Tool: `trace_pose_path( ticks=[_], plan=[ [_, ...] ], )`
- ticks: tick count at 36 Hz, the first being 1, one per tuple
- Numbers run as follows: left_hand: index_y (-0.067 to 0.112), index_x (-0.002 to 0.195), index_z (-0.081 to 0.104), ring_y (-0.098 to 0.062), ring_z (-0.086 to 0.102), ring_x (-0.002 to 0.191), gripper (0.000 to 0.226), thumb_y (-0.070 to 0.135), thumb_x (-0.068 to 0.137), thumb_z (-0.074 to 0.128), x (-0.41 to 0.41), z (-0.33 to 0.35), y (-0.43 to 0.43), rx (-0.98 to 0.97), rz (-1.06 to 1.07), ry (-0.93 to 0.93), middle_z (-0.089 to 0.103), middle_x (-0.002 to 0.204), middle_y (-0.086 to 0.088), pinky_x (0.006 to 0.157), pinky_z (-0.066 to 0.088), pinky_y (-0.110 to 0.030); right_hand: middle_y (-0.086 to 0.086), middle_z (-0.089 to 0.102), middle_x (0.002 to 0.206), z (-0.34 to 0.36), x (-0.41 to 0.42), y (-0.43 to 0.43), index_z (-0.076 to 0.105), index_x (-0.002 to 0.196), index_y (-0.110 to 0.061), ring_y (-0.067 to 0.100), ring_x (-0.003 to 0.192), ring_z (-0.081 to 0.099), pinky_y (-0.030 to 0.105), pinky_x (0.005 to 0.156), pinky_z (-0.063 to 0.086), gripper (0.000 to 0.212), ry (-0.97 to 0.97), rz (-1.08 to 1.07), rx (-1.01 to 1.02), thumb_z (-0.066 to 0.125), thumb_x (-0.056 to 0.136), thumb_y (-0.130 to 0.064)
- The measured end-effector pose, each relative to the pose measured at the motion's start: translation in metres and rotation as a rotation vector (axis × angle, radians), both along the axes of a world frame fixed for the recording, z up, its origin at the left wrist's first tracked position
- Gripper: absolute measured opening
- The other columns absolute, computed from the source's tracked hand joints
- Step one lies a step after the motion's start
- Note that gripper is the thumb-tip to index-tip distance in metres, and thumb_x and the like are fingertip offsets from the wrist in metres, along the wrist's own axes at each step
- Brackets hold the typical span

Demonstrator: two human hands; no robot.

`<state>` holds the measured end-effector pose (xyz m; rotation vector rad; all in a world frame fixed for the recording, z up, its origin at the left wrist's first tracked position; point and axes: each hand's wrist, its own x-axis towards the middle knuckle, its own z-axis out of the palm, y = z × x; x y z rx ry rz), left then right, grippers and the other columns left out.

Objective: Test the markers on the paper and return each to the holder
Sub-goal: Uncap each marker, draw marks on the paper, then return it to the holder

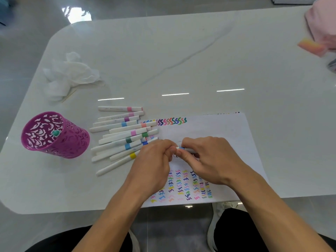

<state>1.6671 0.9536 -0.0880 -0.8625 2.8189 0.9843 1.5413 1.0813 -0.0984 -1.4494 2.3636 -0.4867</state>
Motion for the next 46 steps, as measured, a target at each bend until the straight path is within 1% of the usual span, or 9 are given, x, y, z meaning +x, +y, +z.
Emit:
trace_pose_path(
  ticks=[7, 11, 20, 24, 27, 32, 37, 42, 46],
  plan=[
    [0.029, 0.102, 0.068, -0.001, 0.054, 0.072, 0.023, 0.029, 0.105, 0.045, -0.002, 0.002, 0.001, 0.031, 0.027, 0.016, 0.055, 0.074, 0.016, 0.061, 0.034, -0.009, -0.010, 0.053, 0.058, 0.002, -0.002, 0.002, 0.049, 0.079, -0.034, 0.008, 0.049, 0.045, 0.022, 0.051, 0.027, 0.039, -0.013, -0.008, -0.031, 0.039, 0.102, -0.064],
    [0.028, 0.101, 0.070, -0.002, 0.056, 0.071, 0.022, 0.028, 0.104, 0.048, -0.002, 0.002, 0.000, 0.047, 0.051, 0.031, 0.058, 0.073, 0.015, 0.059, 0.034, -0.009, -0.010, 0.049, 0.052, -0.001, -0.002, 0.002, 0.051, 0.074, -0.031, 0.009, 0.047, 0.045, 0.023, 0.050, 0.028, 0.054, -0.003, -0.043, -0.049, 0.029, 0.099, -0.073],
    [0.029, 0.109, 0.070, 0.004, 0.056, 0.072, 0.023, 0.032, 0.104, 0.048, -0.002, 0.002, -0.001, 0.036, 0.096, 0.073, 0.055, 0.073, 0.022, 0.060, 0.033, -0.006, -0.011, 0.054, 0.062, -0.003, -0.005, -0.001, 0.053, 0.081, -0.032, 0.006, 0.055, 0.051, 0.025, 0.054, 0.034, 0.060, -0.036, -0.097, 0.003, 0.019, 0.087, -0.082],
    [0.028, 0.104, 0.068, -0.004, 0.057, 0.077, 0.021, 0.032, 0.103, 0.048, -0.004, 0.002, -0.003, 0.044, 0.129, 0.126, 0.058, 0.078, 0.018, 0.065, 0.035, -0.011, -0.013, 0.057, 0.069, 0.000, -0.009, 0.004, 0.057, 0.100, -0.033, 0.006, 0.062, 0.054, 0.029, 0.056, 0.036, 0.029, -0.122, -0.139, -0.016, 0.037, 0.103, -0.053],
    [0.026, 0.108, 0.068, -0.002, 0.060, 0.081, 0.020, 0.033, 0.102, 0.051, -0.005, 0.003, -0.005, 0.044, 0.173, 0.171, 0.065, 0.088, 0.015, 0.067, 0.036, -0.007, -0.003, 0.065, 0.074, 0.002, -0.014, 0.008, 0.049, 0.117, -0.035, 0.015, 0.066, 0.062, 0.038, 0.059, 0.049, 0.012, -0.228, -0.164, -0.027, 0.042, 0.107, -0.032],
    [0.028, 0.115, 0.068, -0.001, 0.058, 0.087, 0.021, 0.034, 0.098, 0.059, -0.007, 0.004, -0.004, -0.012, 0.195, 0.183, 0.066, 0.103, 0.017, 0.072, 0.036, -0.003, -0.007, 0.072, 0.095, 0.005, -0.016, 0.007, 0.041, 0.115, -0.043, 0.010, 0.076, 0.066, 0.035, 0.066, 0.057, 0.021, -0.353, -0.245, -0.161, 0.051, 0.107, -0.026],
    [0.029, 0.114, 0.070, -0.002, 0.058, 0.094, 0.020, 0.033, 0.095, 0.064, -0.010, 0.000, -0.002, -0.055, 0.152, 0.180, 0.065, 0.113, 0.014, 0.080, 0.040, -0.007, -0.014, 0.073, 0.093, 0.004, -0.016, 0.005, 0.068, 0.103, -0.039, 0.006, 0.076, 0.073, 0.018, 0.071, 0.058, 0.022, -0.473, -0.337, -0.356, 0.056, 0.107, -0.020],
    [0.029, 0.108, 0.073, -0.001, 0.050, 0.101, 0.018, 0.027, 0.091, 0.070, -0.014, -0.005, -0.001, -0.128, 0.078, 0.166, 0.062, 0.108, 0.015, 0.081, 0.030, -0.003, -0.004, 0.078, 0.100, 0.003, -0.021, 0.002, 0.078, 0.110, -0.026, 0.016, 0.087, 0.077, 0.030, 0.082, 0.064, 0.042, -0.726, -0.454, -0.472, 0.044, 0.106, -0.001],
    [0.029, 0.106, 0.075, -0.002, 0.051, 0.099, 0.018, 0.024, 0.088, 0.075, -0.017, -0.009, 0.001, -0.141, 0.061, 0.157, 0.062, 0.106, 0.015, 0.083, 0.032, -0.008, 0.001, 0.079, 0.095, 0.003, -0.026, 0.001, 0.075, 0.114, -0.023, 0.018, 0.091, 0.077, 0.031, 0.079, 0.064, 0.043, -0.702, -0.456, -0.543, 0.055, 0.096, 0.011]
  ],
)
